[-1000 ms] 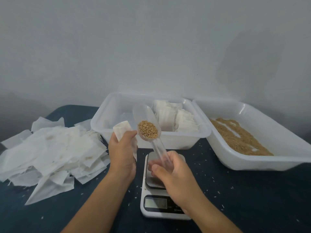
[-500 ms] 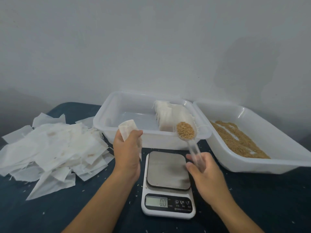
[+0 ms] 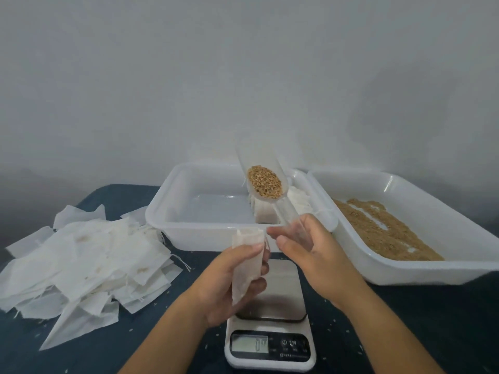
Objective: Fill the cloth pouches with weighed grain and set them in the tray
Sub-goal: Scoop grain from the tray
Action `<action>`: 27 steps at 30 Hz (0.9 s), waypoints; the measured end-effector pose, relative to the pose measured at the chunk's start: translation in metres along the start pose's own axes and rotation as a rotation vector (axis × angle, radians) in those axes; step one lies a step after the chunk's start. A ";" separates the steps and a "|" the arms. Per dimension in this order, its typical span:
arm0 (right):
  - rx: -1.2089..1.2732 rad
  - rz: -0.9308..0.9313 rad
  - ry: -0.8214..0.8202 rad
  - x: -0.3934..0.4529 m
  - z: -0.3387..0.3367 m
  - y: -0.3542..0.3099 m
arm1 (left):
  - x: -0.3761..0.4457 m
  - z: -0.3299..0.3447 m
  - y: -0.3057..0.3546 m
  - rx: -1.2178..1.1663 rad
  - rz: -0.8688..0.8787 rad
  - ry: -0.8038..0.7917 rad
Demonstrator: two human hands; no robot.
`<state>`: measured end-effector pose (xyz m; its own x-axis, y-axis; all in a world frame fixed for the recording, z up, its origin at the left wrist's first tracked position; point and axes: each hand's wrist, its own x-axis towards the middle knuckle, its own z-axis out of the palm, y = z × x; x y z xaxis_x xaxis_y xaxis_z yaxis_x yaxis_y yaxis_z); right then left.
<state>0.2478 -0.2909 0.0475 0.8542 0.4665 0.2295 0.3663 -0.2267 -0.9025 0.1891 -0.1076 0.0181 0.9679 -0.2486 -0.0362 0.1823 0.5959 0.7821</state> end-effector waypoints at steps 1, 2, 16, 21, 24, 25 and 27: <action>0.008 -0.017 -0.038 0.003 0.002 -0.001 | -0.001 0.000 0.000 0.001 -0.014 -0.020; 0.016 -0.028 -0.070 0.005 0.004 -0.002 | -0.001 -0.001 0.000 -0.001 -0.025 -0.033; 0.150 -0.102 0.027 -0.005 0.011 -0.003 | -0.004 0.006 -0.006 0.102 -0.074 -0.135; 0.101 -0.114 0.132 -0.004 -0.001 0.001 | 0.001 0.002 -0.006 0.210 0.023 -0.083; 0.010 -0.113 0.204 -0.002 -0.007 0.005 | 0.004 0.003 -0.008 0.313 0.068 0.016; 0.009 -0.109 0.220 -0.002 -0.009 0.006 | 0.005 0.003 -0.009 0.374 0.077 0.050; 0.024 -0.105 0.235 -0.002 -0.010 0.008 | 0.007 0.002 -0.012 0.501 0.096 0.123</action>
<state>0.2526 -0.3027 0.0430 0.8751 0.2745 0.3985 0.4512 -0.1656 -0.8769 0.1939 -0.1178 0.0099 0.9949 -0.1011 0.0015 0.0154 0.1658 0.9860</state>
